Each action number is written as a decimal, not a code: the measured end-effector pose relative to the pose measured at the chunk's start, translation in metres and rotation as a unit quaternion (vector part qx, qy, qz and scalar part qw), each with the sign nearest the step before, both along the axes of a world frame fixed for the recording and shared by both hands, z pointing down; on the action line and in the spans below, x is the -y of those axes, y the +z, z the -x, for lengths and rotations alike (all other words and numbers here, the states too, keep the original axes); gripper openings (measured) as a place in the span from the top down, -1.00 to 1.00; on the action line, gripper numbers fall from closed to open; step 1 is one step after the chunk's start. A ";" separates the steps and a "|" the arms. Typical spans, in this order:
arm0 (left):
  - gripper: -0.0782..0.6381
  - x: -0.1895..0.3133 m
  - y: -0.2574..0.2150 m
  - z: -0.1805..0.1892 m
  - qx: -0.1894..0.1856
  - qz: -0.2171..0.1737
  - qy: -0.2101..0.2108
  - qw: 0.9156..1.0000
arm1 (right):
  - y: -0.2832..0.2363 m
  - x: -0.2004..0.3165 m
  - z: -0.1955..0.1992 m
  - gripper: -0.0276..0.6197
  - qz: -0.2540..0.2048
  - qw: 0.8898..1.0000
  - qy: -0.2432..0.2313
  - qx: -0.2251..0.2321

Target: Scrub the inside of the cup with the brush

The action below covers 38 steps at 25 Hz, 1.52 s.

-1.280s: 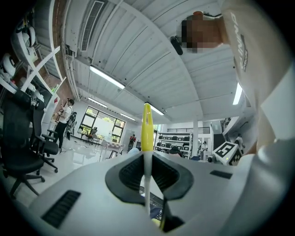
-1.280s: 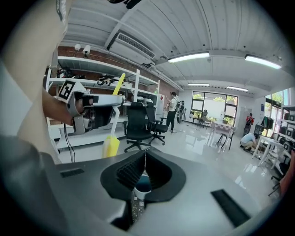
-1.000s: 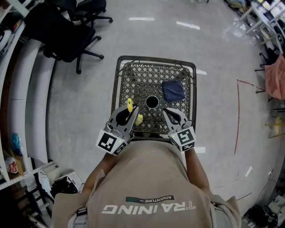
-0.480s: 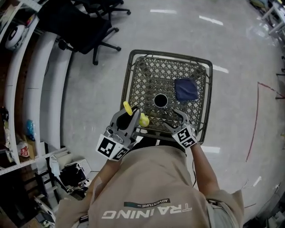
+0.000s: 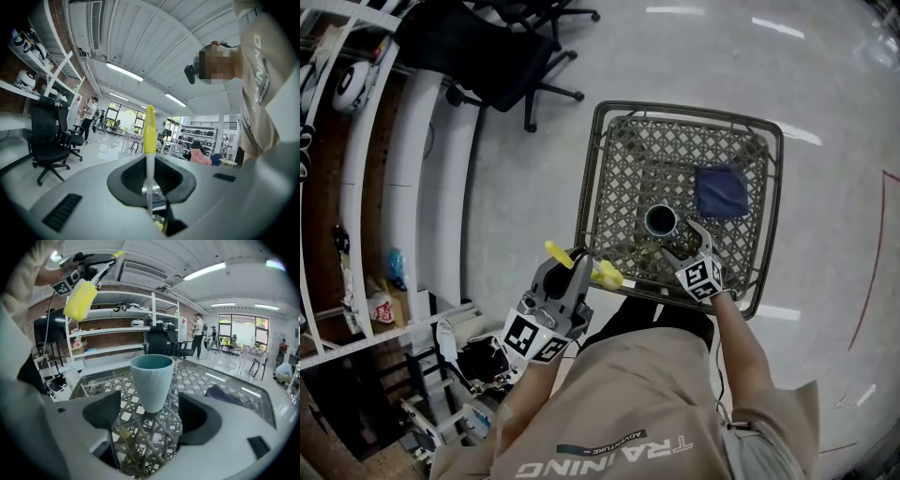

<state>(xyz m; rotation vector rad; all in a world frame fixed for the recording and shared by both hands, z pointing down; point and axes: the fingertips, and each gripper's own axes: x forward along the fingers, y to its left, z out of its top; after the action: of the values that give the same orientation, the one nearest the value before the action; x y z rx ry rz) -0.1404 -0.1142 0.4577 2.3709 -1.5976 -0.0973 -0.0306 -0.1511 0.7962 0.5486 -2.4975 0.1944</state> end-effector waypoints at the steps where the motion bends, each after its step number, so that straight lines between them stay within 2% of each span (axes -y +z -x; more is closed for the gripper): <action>1: 0.67 0.001 0.003 0.002 0.000 0.004 -0.005 1.000 | 0.007 0.005 0.006 -0.27 0.001 1.000 -0.002 -0.002; 7: 0.67 0.005 0.017 0.007 0.007 0.024 -0.013 1.000 | 0.034 0.020 0.037 -0.28 0.004 1.000 -0.022 -0.004; 11: 0.67 0.005 0.023 0.017 0.006 0.034 -0.024 0.999 | 0.037 0.029 0.051 -0.29 -0.012 1.000 -0.026 0.000; 21: 0.67 0.007 0.032 0.025 0.014 0.039 -0.011 0.999 | 0.036 0.046 0.080 -0.28 -0.047 0.998 -0.039 0.009; 26: 0.67 0.002 0.021 0.034 0.014 0.028 -0.002 1.000 | 0.030 0.047 0.080 -0.26 -0.023 0.999 -0.028 -0.011; 30: 0.67 0.005 0.018 0.034 0.018 0.014 0.011 1.000 | 0.011 0.036 0.074 -0.26 -0.017 0.998 -0.053 -0.018; 33: 0.67 0.008 0.004 0.037 0.007 0.000 0.026 1.000 | -0.019 0.027 0.071 -0.26 -0.016 0.998 -0.062 -0.022; 38: 0.67 0.011 -0.023 0.032 -0.016 -0.037 0.055 0.998 | -0.078 0.001 0.070 -0.26 0.005 0.998 -0.058 0.005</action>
<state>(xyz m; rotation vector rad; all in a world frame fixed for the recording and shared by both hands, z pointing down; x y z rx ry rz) -0.1727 -0.1255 0.4348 2.4944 -1.4691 -0.1741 -0.1004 -0.1525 0.7178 0.3990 -2.5279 0.1654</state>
